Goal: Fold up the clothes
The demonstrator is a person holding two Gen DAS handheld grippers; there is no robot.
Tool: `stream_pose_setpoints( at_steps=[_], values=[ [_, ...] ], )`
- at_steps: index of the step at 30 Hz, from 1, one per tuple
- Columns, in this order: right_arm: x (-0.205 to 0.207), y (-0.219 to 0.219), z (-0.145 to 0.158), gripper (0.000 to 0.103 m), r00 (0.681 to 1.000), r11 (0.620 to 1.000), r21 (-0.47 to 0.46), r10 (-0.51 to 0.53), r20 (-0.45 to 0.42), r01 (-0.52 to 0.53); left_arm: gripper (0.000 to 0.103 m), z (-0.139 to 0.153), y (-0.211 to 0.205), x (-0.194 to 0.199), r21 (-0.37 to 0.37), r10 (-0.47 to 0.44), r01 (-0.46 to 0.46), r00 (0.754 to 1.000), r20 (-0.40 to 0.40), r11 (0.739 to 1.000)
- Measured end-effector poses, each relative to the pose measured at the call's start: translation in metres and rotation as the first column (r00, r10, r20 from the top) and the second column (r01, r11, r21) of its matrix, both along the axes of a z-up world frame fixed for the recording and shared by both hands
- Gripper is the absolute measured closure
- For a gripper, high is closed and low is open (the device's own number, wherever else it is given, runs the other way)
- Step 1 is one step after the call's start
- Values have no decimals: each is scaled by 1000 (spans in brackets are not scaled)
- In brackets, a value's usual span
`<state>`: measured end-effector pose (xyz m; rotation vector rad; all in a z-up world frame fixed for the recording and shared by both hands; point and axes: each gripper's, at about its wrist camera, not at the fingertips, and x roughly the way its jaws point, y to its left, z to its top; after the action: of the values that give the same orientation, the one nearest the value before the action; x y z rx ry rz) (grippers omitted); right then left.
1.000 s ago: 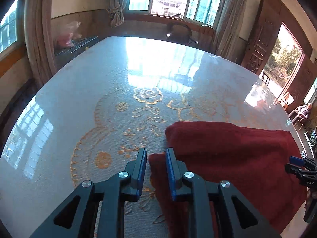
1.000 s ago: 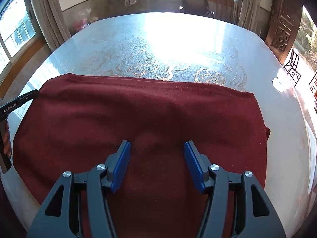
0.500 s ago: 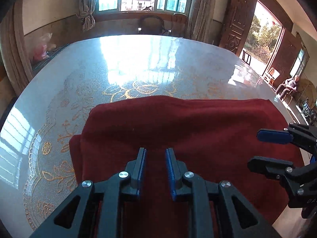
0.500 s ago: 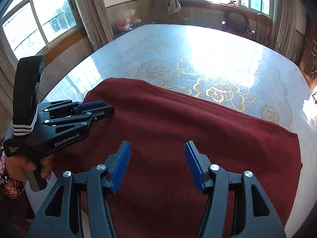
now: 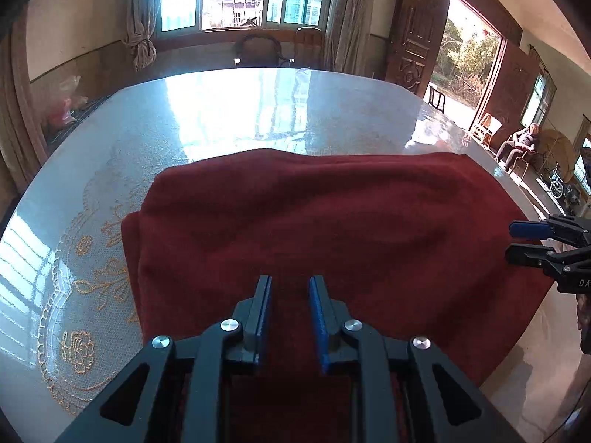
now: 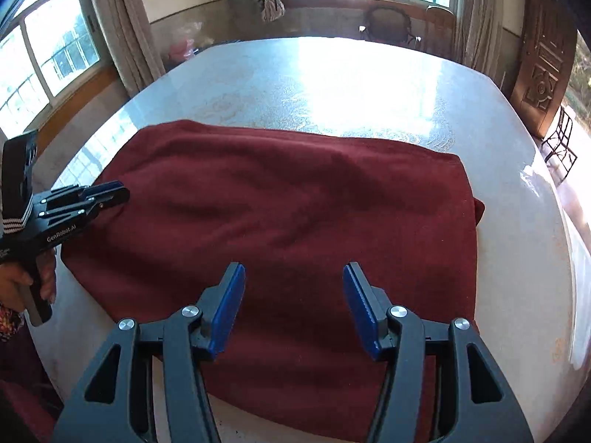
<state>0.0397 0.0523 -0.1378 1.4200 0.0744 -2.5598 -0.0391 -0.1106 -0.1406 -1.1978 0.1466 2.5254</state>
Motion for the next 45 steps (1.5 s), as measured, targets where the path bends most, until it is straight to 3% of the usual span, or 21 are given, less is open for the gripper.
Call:
stream_pose_setpoints(
  at_steps=[6,9,11,13,16,19,21,25,29,32,36,41,45],
  values=[
    [37,8,-16,43,999,990,140,32,-6,-31,82,-1,-1,20,-107,-41,39,999,-20,993],
    [53,30,-14,41,1000,993,117,6,4,-6,81,-1,-7,38,-176,-75,63,995,-61,982],
    [61,47,-13,41,999,995,100,-23,27,20,81,3,-12,48,-177,-95,83,994,-59,981],
    [70,62,-4,41,998,998,48,-43,41,41,81,13,-22,50,-125,-70,64,996,-47,990],
    [63,82,13,41,996,990,-111,-83,32,86,81,24,-54,30,34,48,-49,998,33,998],
    [39,118,26,40,983,941,-285,-177,48,183,81,29,-85,5,155,167,-186,978,129,970],
    [18,141,26,40,969,903,-353,-225,100,246,80,28,-104,-11,224,207,-247,960,188,943],
    [-20,168,17,40,956,874,-393,-228,186,285,72,16,-127,-25,256,212,-291,932,296,922],
    [-46,181,0,40,947,851,-443,-177,267,284,51,4,-143,-42,314,193,-324,903,384,892],
    [-57,180,-13,38,939,833,-470,-157,306,293,40,-5,-138,-44,336,139,-293,900,413,895],
    [-64,181,-22,38,941,803,-527,-118,317,279,35,-12,-127,-46,334,92,-246,905,415,910],
    [-76,170,-36,38,940,745,-614,-48,338,259,34,-16,-132,-55,405,81,-278,895,439,871],
    [-80,166,-38,36,938,732,-636,-13,347,246,34,-18,-117,-63,421,44,-248,898,438,872]
  ],
)
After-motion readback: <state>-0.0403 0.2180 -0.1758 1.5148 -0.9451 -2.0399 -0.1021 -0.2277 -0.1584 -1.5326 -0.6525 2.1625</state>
